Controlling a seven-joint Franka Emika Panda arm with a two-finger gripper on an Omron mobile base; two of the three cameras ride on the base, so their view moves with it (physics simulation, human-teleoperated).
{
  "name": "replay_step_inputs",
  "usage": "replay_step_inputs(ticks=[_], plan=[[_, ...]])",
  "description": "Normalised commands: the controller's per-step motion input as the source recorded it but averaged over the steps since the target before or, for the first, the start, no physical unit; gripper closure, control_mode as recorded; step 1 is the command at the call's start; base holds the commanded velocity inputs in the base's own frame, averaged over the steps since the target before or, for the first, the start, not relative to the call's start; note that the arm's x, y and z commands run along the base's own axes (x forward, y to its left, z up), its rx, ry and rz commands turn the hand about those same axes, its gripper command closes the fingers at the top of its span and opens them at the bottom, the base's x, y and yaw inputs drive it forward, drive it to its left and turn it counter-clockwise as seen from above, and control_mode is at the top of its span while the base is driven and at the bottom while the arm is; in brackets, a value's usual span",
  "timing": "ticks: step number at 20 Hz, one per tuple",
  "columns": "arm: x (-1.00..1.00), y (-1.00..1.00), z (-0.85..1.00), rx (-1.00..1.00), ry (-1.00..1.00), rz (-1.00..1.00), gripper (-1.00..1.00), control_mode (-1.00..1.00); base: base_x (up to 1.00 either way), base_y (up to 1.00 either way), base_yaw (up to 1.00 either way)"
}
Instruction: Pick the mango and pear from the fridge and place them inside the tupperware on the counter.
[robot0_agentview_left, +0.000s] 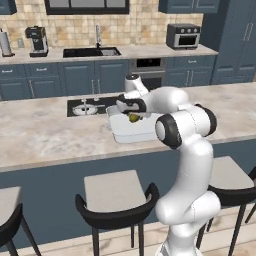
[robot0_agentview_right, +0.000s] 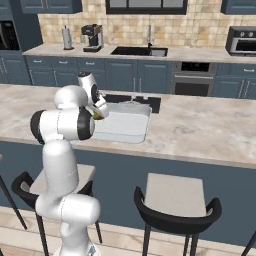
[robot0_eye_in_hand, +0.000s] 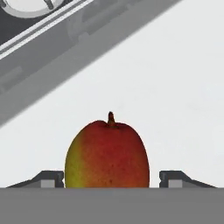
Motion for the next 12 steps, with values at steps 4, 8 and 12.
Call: replay_step_inputs(ticks=[4,8,12], plan=[[-0.22,0.0,0.61,0.0,-0.03,-0.07,-1.0,-1.0,0.0,0.0,0.0],[-0.66,-0.19,0.95,0.0,-0.11,-0.05,-1.0,-1.0,0.0,0.0,0.0],[-0.98,-0.41,0.94,0.0,-0.17,-0.01,-1.0,-1.0,0.0,0.0,0.0]])
